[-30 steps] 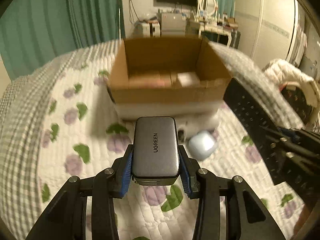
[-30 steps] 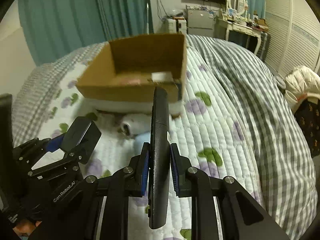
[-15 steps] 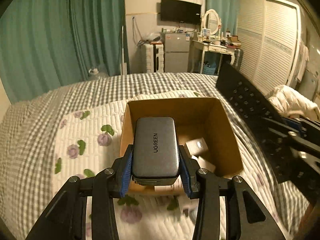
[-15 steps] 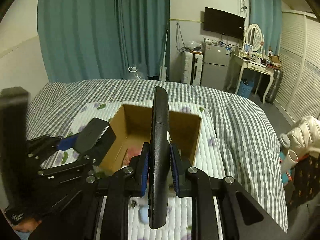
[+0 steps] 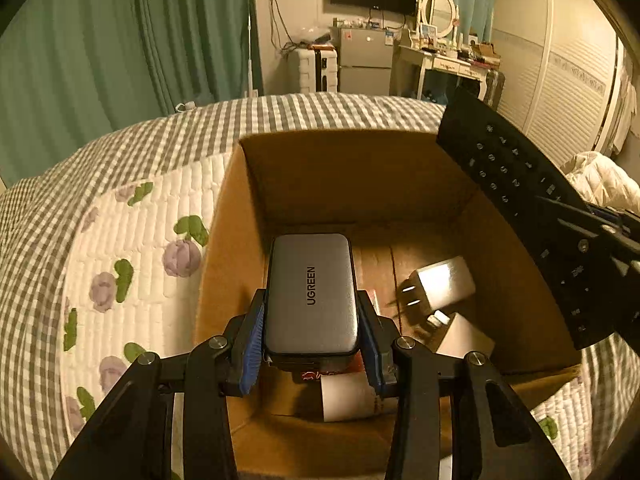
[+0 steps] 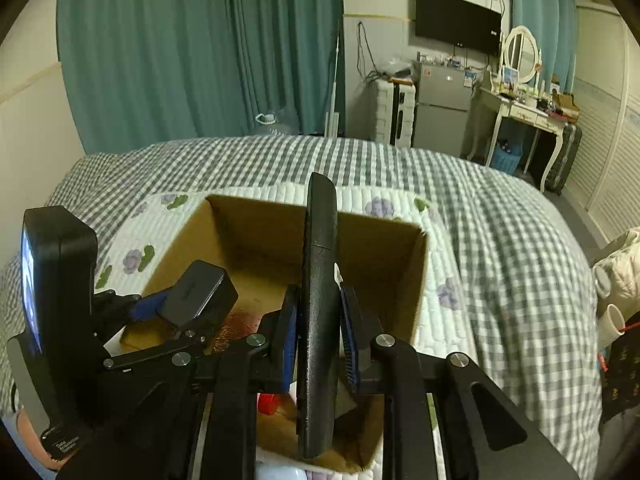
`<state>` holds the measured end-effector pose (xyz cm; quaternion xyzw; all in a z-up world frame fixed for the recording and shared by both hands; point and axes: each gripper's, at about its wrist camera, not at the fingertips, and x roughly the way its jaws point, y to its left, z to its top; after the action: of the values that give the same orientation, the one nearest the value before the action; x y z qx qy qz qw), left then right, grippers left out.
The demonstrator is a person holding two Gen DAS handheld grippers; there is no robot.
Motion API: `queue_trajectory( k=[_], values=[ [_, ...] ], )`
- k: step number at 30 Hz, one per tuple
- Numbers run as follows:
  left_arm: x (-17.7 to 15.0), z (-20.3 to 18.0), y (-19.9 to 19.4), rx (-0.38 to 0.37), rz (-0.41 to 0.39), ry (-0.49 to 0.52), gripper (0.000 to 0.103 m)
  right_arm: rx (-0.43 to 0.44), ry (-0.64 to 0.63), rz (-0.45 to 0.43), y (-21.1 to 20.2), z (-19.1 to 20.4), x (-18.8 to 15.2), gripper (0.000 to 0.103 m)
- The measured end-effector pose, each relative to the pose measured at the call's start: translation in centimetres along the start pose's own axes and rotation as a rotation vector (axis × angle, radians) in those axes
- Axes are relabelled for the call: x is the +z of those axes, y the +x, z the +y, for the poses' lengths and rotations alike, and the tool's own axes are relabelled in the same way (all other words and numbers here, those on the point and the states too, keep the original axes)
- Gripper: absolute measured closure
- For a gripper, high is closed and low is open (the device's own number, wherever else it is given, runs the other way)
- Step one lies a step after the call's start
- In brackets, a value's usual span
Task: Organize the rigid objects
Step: 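Carry the power bank with the left tool while the right tool carries the remote over the box, then release the power bank from the left tool while the right tool lowers the remote into the box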
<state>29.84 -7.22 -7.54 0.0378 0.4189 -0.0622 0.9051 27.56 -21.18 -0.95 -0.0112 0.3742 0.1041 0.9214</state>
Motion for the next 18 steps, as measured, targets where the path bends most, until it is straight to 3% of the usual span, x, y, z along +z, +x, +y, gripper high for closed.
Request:
queue_trajectory(
  k=[9,12,18],
  values=[
    [0.1,-0.5,0.5,0.022,0.021,0.016,0.060,0.025,0.020,0.017,1.6,-0.3,-0.6,0.084],
    [0.4,0.2,-0.8,0.003,-0.028,-0.014,0.056,0.031,0.029,0.011,1.4,-0.4,-0.4,0.084],
    [1.3,2.4,-2.7,-0.004,-0.053,-0.078,0.055,0.025,0.043,0.018,2.0,-0.3,-0.5,0.084]
  ],
)
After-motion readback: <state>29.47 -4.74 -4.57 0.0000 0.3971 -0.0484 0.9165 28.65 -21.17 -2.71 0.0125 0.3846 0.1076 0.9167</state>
